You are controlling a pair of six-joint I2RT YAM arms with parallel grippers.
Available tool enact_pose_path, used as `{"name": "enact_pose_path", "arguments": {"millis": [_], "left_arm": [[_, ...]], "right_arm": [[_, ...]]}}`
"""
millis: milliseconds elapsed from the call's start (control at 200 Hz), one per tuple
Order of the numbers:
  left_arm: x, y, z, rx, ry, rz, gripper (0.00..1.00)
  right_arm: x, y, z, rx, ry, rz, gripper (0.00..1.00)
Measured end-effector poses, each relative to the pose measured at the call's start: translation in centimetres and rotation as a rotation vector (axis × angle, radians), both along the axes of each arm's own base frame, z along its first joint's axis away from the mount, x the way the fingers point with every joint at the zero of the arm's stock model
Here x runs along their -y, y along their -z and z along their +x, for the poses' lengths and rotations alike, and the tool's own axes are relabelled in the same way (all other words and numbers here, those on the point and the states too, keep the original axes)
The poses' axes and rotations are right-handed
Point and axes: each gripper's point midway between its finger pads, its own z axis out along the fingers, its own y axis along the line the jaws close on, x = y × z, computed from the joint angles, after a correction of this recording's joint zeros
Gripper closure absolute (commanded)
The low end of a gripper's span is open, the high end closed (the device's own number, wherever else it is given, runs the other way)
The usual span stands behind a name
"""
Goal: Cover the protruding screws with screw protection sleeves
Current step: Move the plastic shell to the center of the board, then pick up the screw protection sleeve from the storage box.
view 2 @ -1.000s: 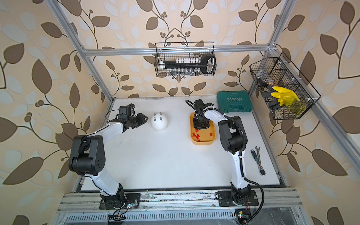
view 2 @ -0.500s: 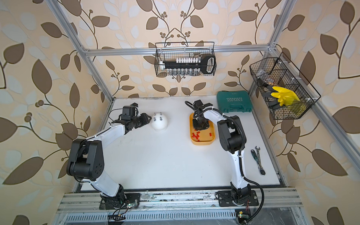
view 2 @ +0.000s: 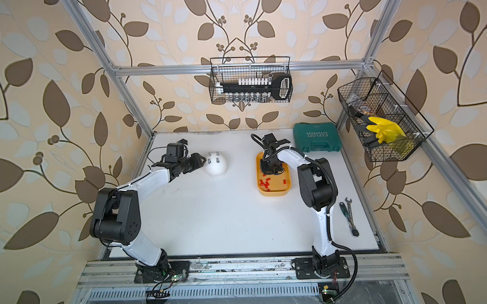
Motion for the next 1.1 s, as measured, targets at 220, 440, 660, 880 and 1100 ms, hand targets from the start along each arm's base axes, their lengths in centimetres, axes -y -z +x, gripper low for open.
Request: {"name": "enact_pose_path", "arguments": {"millis": [220,440,660,880,1100], "left_arm": [[-0.1,-0.1,0.0,0.002,-0.007,0.006,0.57],[-0.3,-0.3,-0.2,0.006,-0.016,0.015,0.57],[-0.1,-0.2,-0.3,0.003,-0.011,0.016,0.57],[0.1,0.0,-0.6,-0.007,-0.006,0.017,0.56],[0.1,0.2,-0.8,-0.020,-0.006,0.019,0.56]], "right_arm": [[-0.9,0.5,-0.4,-0.014,-0.021,0.002,0.81],[-0.6,1.7,-0.7,-0.041,-0.017,-0.027,0.76],[-0.2,0.8,-0.7,-0.015,-0.011,-0.039,0.73],[0.4,-0.5,-1.1,0.006,0.011,-0.053,0.67],[0.9,0.1,-2.2,-0.037,0.050,-0.062,0.68]]}}
